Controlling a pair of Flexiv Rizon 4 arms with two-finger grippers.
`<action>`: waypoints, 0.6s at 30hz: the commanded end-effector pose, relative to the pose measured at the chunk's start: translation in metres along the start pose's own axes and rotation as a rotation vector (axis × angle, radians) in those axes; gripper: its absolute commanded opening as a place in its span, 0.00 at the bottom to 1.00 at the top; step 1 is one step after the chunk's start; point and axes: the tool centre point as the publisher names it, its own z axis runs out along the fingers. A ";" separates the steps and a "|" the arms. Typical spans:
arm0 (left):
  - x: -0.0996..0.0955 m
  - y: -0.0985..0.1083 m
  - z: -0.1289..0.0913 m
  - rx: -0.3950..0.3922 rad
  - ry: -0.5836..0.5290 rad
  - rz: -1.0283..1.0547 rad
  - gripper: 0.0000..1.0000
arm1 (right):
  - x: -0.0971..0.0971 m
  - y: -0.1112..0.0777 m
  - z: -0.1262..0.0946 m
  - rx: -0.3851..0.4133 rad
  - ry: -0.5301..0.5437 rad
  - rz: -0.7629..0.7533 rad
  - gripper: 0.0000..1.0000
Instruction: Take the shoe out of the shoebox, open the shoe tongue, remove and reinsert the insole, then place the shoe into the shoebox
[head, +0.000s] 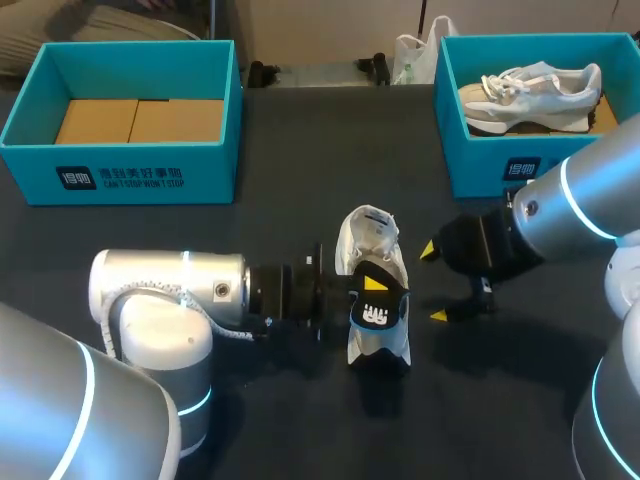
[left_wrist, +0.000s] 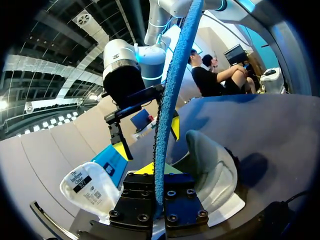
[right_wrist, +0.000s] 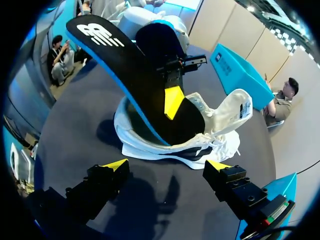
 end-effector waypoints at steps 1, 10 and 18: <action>-0.003 0.011 0.010 -0.016 0.017 -0.004 0.00 | 0.001 0.000 0.000 -0.001 -0.001 -0.001 1.00; -0.001 0.029 0.011 -0.059 0.027 -0.021 0.00 | 0.001 0.000 0.000 -0.001 -0.001 -0.001 1.00; -0.008 0.013 0.005 -0.054 0.039 -0.015 0.53 | 0.001 0.000 0.000 -0.001 -0.001 -0.001 1.00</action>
